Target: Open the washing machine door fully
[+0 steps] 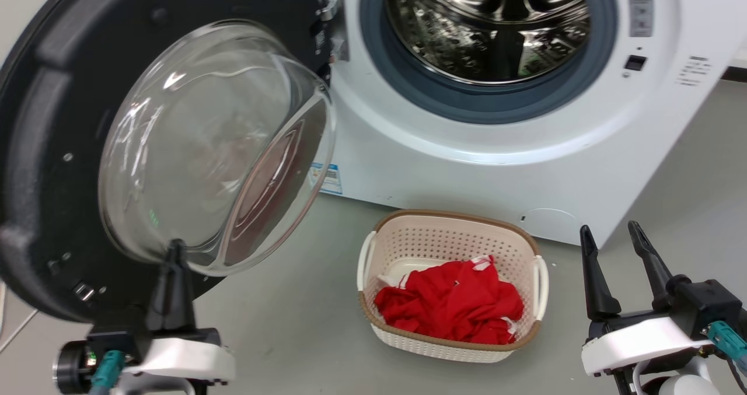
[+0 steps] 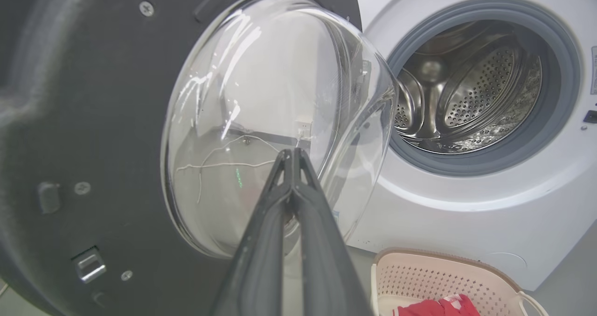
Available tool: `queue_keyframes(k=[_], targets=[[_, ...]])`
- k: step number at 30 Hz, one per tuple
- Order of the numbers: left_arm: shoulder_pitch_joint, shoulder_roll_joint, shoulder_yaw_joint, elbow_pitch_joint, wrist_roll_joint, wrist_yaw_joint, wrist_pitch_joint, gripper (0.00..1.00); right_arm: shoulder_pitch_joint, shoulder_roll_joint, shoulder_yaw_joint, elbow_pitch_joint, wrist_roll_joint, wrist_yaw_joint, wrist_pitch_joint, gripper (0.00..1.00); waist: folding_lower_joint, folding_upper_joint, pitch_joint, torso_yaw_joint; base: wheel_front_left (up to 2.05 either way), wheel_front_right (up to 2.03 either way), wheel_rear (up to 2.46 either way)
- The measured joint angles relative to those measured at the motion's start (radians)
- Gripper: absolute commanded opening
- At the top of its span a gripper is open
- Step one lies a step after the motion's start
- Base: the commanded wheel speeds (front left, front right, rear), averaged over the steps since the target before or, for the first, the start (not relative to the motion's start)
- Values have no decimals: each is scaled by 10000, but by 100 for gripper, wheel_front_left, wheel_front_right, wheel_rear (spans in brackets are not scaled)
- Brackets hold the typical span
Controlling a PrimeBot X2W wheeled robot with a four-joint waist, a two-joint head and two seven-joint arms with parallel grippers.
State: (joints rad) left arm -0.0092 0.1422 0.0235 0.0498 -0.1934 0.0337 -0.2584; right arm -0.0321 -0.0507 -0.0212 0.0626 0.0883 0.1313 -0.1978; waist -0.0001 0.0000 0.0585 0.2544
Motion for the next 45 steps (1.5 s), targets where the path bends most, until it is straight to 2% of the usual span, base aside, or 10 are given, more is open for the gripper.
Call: queue_keyframes(k=[1, 2, 3, 10, 23, 45], targets=[[4, -65, -146, 107, 10, -63, 2, 20, 4, 0, 8, -2, -13, -2, -8, 100, 0, 0, -31, -109, 0, 0, 0], [-1, -125, -263, 207, 2, -92, 2, 48, 7, 0, 15, -10, -27, -2, -15, 100, 1, 0, -61, -227, 0, 0, 0], [-29, -171, -397, 318, 10, -169, 2, 100, 10, -2, 31, -17, -59, -2, -17, 100, 0, 0, -90, -344, 0, 0, 0], [-607, -326, -1089, 849, 326, -380, -10, 100, 24, -2, 46, -213, -174, -2, -44, 100, 0, 0, -218, -1195, 0, 0, 0], [-938, -349, -1210, 938, 796, -65, -21, 100, 463, -2, 123, -207, -263, -2, -46, 100, 0, 0, -466, -2354, 0, 0, 0], [-560, -374, -1127, 823, 838, 46, -46, 100, 531, -2, 219, 35, -144, 0, -188, 100, 1, 0, -431, -2399, 0, 0, 0]])
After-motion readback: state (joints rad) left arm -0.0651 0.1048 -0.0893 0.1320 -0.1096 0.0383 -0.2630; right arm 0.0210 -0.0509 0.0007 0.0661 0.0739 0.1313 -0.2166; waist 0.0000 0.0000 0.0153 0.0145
